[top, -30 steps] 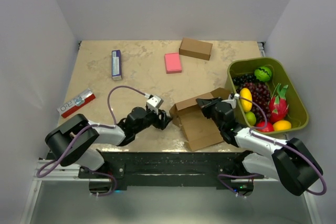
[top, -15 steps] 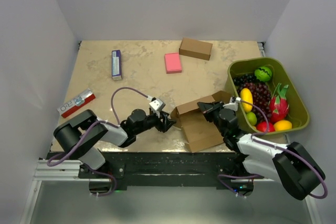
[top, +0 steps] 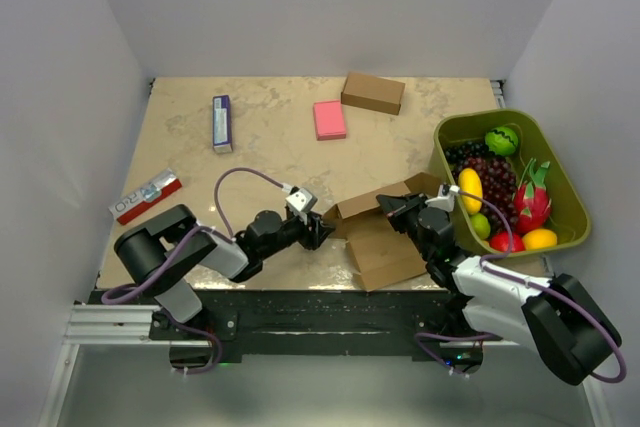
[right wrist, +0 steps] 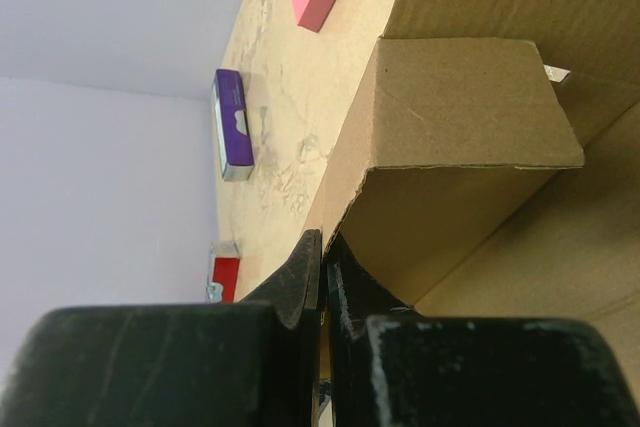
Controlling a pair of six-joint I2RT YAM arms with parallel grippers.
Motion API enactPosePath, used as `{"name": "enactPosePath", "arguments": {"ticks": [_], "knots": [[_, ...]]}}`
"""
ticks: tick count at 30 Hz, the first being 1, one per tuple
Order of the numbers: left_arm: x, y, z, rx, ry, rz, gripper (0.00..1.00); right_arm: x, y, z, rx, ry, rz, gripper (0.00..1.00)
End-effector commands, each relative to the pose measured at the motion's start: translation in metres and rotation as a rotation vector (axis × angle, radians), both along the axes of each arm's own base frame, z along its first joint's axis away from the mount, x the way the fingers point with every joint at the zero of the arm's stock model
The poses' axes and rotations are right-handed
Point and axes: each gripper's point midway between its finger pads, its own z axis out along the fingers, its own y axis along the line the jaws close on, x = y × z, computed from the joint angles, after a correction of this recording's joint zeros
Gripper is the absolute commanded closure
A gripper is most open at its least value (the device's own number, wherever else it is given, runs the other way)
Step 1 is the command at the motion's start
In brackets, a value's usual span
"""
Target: Fold the paper box
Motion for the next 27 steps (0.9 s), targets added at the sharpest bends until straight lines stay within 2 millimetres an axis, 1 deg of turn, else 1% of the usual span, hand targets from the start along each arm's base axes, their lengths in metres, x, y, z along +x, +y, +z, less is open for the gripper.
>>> {"name": "enactPosePath", "arguments": {"ticks": [1, 4, 5, 8, 15, 19, 20, 21, 22, 27], "knots": [[0.018, -0.006, 0.033, -0.075, -0.098, 0.061, 0.48, 0.004, -0.013, -0.004, -0.063, -0.017, -0.052, 1.0], [0.012, -0.018, 0.035, -0.071, -0.113, 0.015, 0.48, 0.005, -0.013, -0.004, -0.064, -0.015, -0.052, 1.0], [0.006, -0.024, 0.035, -0.07, -0.115, -0.011, 0.48, 0.005, -0.012, -0.005, -0.068, -0.012, -0.05, 1.0], [-0.002, -0.031, 0.034, -0.065, -0.123, -0.054, 0.48, 0.005, -0.012, -0.005, -0.068, -0.009, -0.05, 1.0], [-0.017, -0.034, 0.03, -0.069, -0.114, -0.129, 0.48, 0.005, -0.012, -0.007, -0.073, 0.0, -0.052, 1.0], [-0.012, -0.032, 0.022, -0.059, -0.089, -0.091, 0.49, 0.005, -0.012, -0.006, -0.07, 0.0, -0.051, 1.0], [-0.007, -0.029, 0.016, -0.039, -0.076, -0.056, 0.5, 0.005, -0.012, -0.006, -0.07, 0.001, -0.051, 1.0], [-0.005, -0.031, 0.016, -0.037, -0.068, -0.043, 0.5, 0.005, -0.012, -0.007, -0.071, 0.001, -0.051, 1.0], [-0.003, -0.029, 0.011, -0.024, -0.057, -0.03, 0.5, 0.005, -0.012, -0.006, -0.071, 0.0, -0.052, 1.0], [0.002, -0.03, 0.005, -0.023, -0.032, 0.027, 0.47, 0.005, -0.012, -0.006, -0.063, -0.002, -0.055, 1.0]]}}
